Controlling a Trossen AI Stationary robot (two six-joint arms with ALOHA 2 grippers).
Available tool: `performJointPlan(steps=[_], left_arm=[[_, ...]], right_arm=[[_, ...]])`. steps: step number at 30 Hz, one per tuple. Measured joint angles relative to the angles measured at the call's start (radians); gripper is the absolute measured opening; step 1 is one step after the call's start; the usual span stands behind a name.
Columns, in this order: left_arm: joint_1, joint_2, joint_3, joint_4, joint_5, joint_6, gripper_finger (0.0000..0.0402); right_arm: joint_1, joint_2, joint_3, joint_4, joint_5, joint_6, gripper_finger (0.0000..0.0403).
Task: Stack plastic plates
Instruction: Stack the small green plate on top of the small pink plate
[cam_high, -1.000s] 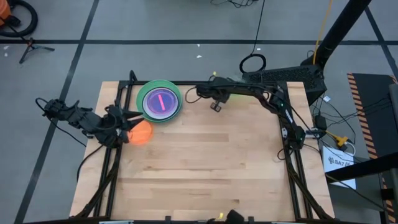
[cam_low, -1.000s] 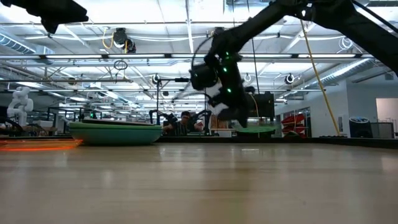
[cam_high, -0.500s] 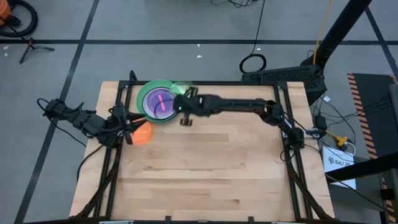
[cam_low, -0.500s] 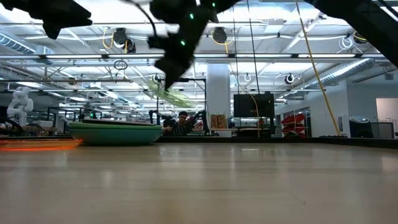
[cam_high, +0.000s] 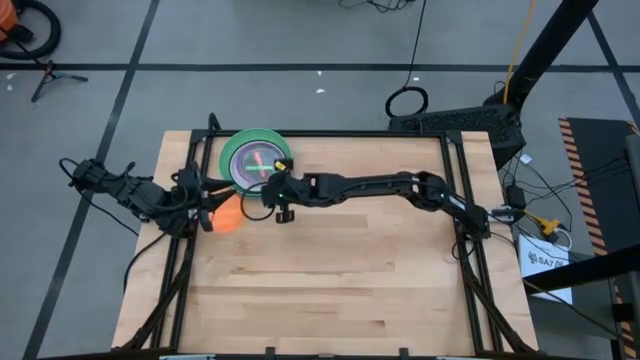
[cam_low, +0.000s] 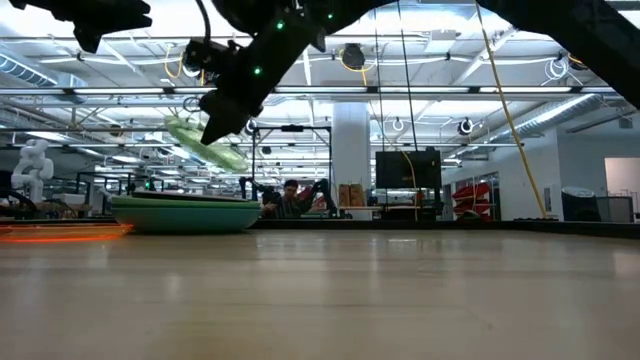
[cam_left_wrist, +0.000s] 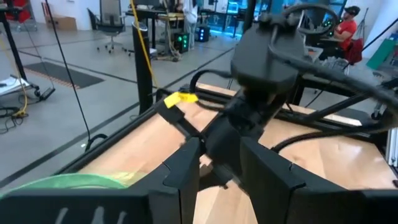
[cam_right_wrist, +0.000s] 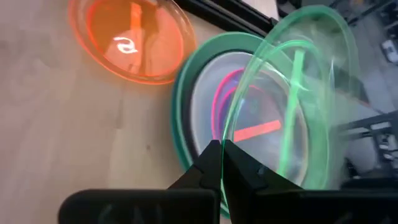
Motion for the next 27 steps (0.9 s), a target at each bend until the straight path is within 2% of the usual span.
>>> performJointPlan(steps=[13,20,27], left_arm=[[0.000,0.000,0.000,0.018,0.000,0.044,0.0122],[0.000,-0.001,0.001,0.039,-0.002,0.080,0.0122],[0.000,-0.001,0.000,0.048,-0.001,0.095,0.0122]], right_arm=[[-0.028,0.012,0.000,0.060,0.013,-0.041,0.0010],[-0.042,0.052,-0.001,0.079,-0.039,-0.067,0.0016],[-0.051,0.052,-0.001,0.082,-0.038,-0.027,0.0070]])
